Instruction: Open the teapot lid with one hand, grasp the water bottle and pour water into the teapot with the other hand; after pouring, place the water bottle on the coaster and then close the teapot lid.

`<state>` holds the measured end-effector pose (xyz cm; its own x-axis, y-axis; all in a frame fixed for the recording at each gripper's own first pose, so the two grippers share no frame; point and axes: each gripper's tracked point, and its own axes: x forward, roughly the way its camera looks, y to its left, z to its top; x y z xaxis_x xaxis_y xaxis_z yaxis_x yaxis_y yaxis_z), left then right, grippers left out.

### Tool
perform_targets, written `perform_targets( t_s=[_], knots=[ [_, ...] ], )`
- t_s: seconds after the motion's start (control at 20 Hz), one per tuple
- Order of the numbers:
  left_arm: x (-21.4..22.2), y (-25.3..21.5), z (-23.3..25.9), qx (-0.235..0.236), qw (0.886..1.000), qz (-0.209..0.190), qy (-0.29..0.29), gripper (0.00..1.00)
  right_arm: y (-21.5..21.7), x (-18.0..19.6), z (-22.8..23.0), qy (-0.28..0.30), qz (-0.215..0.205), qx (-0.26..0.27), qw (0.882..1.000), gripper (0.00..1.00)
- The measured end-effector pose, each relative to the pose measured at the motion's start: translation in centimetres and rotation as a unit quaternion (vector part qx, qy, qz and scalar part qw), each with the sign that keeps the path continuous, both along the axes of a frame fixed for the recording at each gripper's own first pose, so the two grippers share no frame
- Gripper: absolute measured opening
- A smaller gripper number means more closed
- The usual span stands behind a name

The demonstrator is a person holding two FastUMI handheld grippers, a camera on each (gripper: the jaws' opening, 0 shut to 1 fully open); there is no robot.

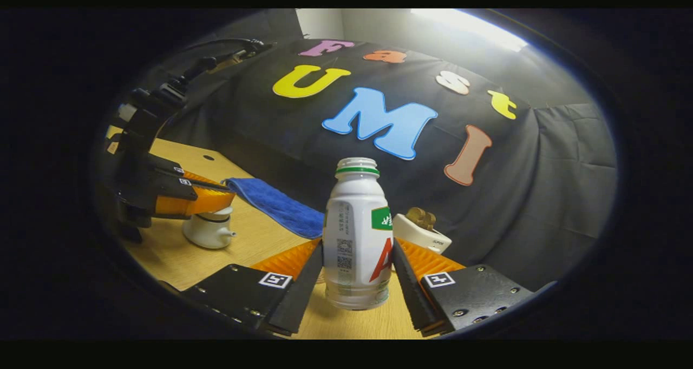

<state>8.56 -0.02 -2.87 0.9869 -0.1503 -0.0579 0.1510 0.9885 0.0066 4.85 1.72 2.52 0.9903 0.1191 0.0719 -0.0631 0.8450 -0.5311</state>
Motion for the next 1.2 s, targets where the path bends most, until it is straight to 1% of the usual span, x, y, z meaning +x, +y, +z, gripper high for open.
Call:
perform_targets(
  t_s=[0.05,0.1,0.2,0.25,0.3,0.35,0.45,0.5,0.65,0.85,1.2],
  knots=[
    [0.1,0.2,-0.1,0.002,1.000,0.003,0.002,0.22,-0.1,0.0,0.0,0.000,0.000,0.000,1.000,0.73],
    [0.3,0.1,-0.3,0.001,1.000,0.004,0.002,0.22,-0.2,0.1,0.0,0.001,-0.001,0.000,1.000,0.73],
    [0.0,0.0,0.1,-0.005,1.000,0.002,-0.003,0.29,-0.3,0.0,-0.2,0.003,-0.001,0.000,1.000,0.73],
    [-0.1,0.0,0.4,-0.006,1.000,0.001,-0.007,0.29,-0.4,0.1,-0.3,0.004,-0.002,0.001,1.000,0.73],
    [-0.1,0.0,0.5,-0.007,1.000,0.002,-0.010,0.29,-0.4,0.2,-0.3,0.005,-0.002,0.001,1.000,0.73],
    [-0.1,0.1,0.6,-0.006,1.000,0.004,-0.010,0.25,-0.5,0.2,-0.4,0.006,-0.003,0.002,1.000,0.74],
    [-0.3,0.2,0.5,-0.006,1.000,0.005,-0.009,0.25,-0.4,0.4,-0.5,0.009,-0.004,0.001,1.000,0.73],
    [-0.3,0.4,0.6,-0.006,1.000,0.006,-0.010,0.29,-0.4,0.6,-0.6,0.010,-0.004,0.001,1.000,0.73],
    [-0.5,0.5,0.9,-0.004,1.000,0.005,-0.015,0.29,-0.2,1.0,-0.6,0.011,-0.006,0.005,1.000,0.73],
    [-1.1,0.7,1.5,-0.007,1.000,0.004,-0.023,0.29,0.6,2.0,-0.7,0.020,-0.005,0.026,0.999,0.73],
    [-1.6,1.5,1.9,-0.026,0.999,0.005,-0.028,0.29,2.1,4.4,-1.0,0.034,-0.001,0.059,0.998,0.74]
  ],
)
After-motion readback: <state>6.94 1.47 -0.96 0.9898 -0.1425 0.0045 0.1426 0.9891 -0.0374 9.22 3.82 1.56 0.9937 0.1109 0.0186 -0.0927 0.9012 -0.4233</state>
